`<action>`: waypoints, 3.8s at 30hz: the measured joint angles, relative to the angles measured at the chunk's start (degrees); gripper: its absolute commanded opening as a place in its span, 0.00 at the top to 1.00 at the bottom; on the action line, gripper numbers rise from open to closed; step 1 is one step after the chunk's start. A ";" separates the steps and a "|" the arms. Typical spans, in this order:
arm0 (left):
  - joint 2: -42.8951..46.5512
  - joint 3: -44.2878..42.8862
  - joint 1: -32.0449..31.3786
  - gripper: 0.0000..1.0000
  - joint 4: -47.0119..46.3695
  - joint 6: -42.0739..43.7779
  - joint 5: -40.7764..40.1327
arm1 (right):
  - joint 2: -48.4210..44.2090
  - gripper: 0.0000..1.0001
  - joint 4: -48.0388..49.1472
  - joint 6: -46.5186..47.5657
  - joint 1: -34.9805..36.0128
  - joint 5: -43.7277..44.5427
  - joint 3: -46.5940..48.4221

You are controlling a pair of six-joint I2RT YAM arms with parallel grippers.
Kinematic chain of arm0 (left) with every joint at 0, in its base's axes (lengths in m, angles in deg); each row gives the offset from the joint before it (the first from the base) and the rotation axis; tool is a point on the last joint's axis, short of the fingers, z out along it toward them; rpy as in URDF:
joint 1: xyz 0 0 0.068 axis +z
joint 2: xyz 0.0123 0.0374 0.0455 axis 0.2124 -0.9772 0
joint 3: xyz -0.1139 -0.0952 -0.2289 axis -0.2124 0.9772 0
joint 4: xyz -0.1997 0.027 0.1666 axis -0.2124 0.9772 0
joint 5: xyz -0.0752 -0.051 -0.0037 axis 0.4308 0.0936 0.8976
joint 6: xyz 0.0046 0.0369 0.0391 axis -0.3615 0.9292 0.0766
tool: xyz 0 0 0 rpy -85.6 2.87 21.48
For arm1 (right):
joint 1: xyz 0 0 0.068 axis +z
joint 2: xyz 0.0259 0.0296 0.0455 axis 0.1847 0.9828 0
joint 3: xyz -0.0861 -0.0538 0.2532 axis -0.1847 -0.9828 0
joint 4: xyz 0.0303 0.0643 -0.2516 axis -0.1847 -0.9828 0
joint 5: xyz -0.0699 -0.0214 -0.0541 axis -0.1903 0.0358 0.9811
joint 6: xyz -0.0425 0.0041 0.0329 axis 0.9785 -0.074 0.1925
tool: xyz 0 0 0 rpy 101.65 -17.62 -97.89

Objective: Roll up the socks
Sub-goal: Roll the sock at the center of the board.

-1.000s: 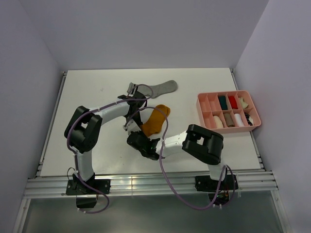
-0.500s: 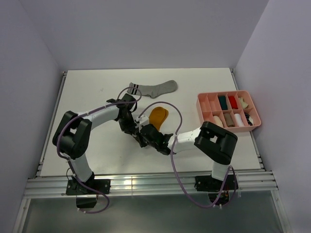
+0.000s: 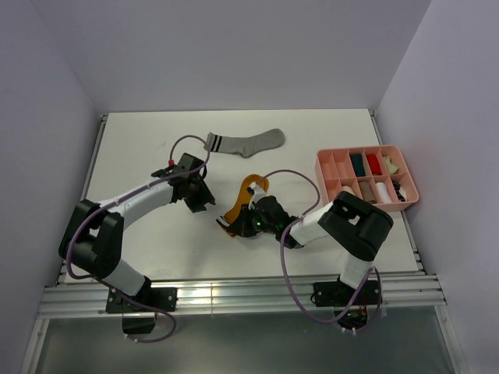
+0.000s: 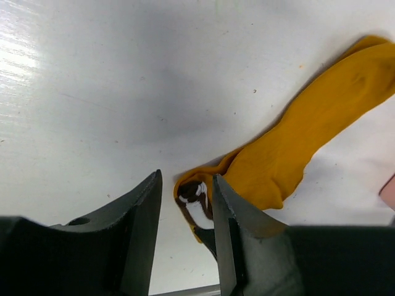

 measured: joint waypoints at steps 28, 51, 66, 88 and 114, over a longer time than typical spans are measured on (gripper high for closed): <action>5.53 19.37 -8.09 0.54 -22.27 -5.95 4.28 | 12.02 1.00 30.91 -26.01 -7.76 -14.36 -10.69; -9.31 -0.04 -10.05 1.00 -8.20 -2.27 1.68 | -4.15 0.56 -3.43 -5.49 -7.02 -7.50 -2.29; -22.27 -21.07 -9.51 1.00 11.76 8.61 -2.34 | -7.87 0.50 -22.38 20.55 12.68 29.79 12.22; -20.98 -18.99 -6.43 1.00 10.93 11.30 -0.94 | 8.33 0.94 -31.21 22.40 17.22 45.33 23.52; 2.23 2.93 0.76 0.33 -1.29 1.07 -1.84 | 1.29 1.00 -6.86 1.09 -1.84 -8.02 4.44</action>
